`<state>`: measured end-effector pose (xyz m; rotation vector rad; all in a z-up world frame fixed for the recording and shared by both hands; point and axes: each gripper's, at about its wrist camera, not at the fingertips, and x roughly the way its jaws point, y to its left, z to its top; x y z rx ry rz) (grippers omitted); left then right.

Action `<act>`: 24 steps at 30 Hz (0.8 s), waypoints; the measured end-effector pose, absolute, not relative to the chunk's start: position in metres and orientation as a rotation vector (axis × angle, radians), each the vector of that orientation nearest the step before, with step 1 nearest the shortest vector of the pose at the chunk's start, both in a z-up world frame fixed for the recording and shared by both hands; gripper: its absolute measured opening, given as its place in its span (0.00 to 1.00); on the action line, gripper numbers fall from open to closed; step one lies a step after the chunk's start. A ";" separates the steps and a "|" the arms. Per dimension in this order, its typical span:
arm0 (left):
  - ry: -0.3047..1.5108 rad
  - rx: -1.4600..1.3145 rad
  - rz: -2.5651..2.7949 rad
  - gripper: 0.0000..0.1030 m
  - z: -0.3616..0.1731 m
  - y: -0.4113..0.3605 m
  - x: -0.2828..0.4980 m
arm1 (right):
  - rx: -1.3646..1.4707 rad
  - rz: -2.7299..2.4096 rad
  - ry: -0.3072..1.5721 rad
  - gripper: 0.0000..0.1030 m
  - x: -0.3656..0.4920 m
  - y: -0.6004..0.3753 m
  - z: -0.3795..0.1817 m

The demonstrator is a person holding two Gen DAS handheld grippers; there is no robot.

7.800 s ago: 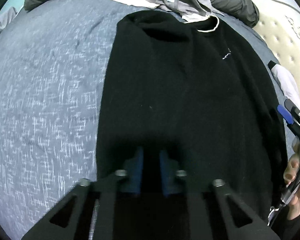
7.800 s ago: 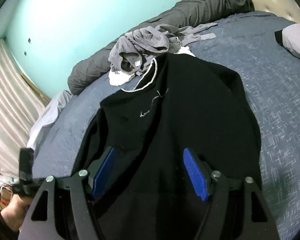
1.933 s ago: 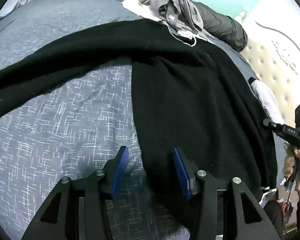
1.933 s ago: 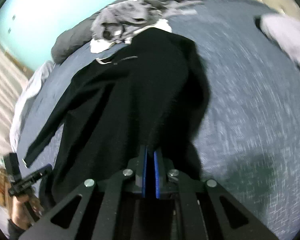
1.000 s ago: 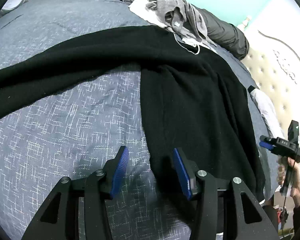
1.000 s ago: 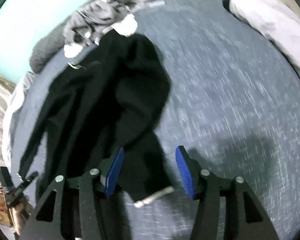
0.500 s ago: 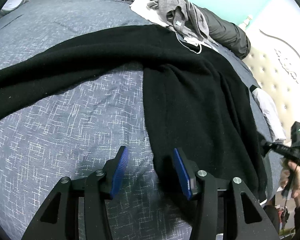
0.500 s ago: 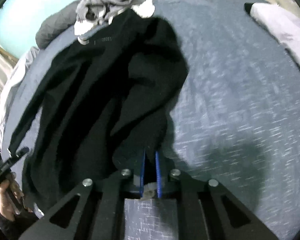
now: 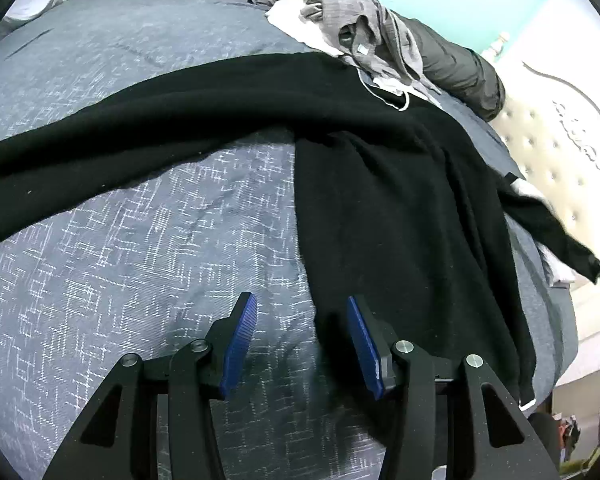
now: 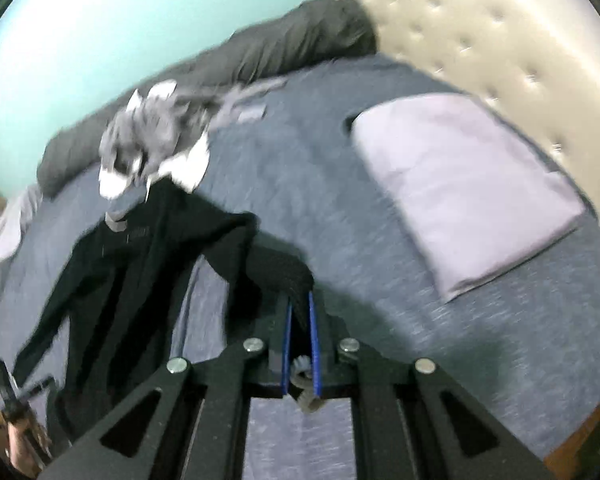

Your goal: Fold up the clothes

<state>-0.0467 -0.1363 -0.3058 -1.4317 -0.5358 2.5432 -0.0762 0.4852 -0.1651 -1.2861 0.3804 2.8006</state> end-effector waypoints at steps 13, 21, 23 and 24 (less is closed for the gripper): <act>-0.521 -1.450 2.544 0.50 -0.309 -0.134 -0.049 | -1.307 2.644 0.405 0.07 -0.073 0.541 -0.187; -0.495 -1.462 2.543 0.50 -0.312 -0.130 -0.052 | -1.227 2.641 0.273 0.07 -0.099 0.548 -0.152; -0.490 -1.469 2.542 0.50 -0.313 -0.130 -0.053 | -1.229 2.624 0.239 0.07 -0.109 0.552 -0.150; -0.487 -1.473 2.542 0.50 -0.314 -0.129 -0.053 | -1.236 2.610 0.222 0.07 -0.114 0.554 -0.152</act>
